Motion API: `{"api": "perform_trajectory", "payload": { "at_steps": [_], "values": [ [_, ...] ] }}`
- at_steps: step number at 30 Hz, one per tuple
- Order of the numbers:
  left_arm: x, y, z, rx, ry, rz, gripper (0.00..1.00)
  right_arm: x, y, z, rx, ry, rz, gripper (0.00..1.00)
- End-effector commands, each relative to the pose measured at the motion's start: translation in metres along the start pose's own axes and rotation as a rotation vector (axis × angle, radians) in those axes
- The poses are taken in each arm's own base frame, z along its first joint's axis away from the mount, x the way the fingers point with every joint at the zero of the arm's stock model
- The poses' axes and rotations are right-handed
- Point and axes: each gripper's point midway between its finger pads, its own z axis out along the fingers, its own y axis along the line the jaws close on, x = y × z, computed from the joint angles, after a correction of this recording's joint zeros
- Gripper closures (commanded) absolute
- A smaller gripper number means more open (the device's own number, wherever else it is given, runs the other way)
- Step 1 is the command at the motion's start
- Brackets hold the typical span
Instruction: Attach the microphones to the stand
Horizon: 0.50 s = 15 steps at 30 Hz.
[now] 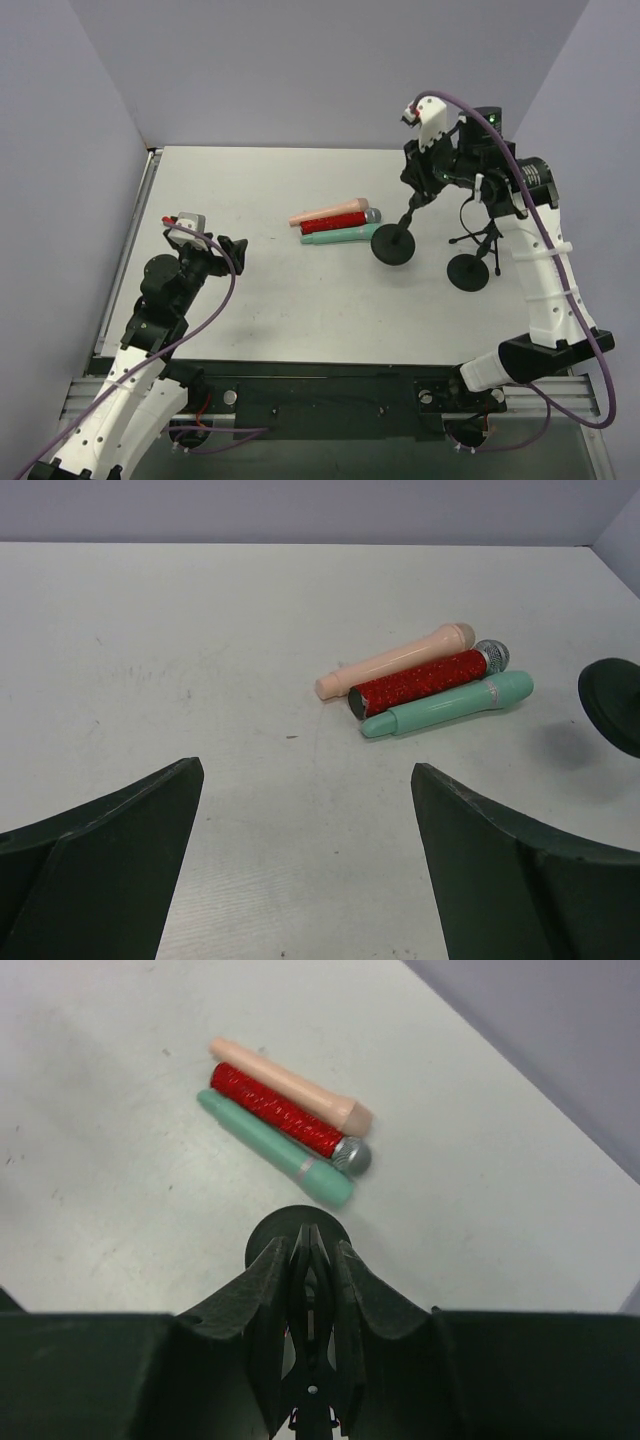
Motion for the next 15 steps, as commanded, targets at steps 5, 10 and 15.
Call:
{"api": "perform_trajectory", "payload": {
  "at_steps": [5, 10, 15],
  "values": [
    [-0.029, -0.01, -0.004, 0.038, -0.079, -0.002, 0.03, 0.043, 0.089, 0.01, -0.306, 0.064, -0.202, 0.96],
    [-0.03, -0.01, -0.005, 0.04, -0.087, 0.0, 0.03, 0.064, 0.119, 0.016, -0.441, 0.112, -0.302, 0.96],
    [-0.024, -0.018, -0.005, 0.086, -0.068, 0.003, 0.03, 0.072, 0.148, 0.015, -0.556, 0.127, -0.367, 0.93]
  ]
}}
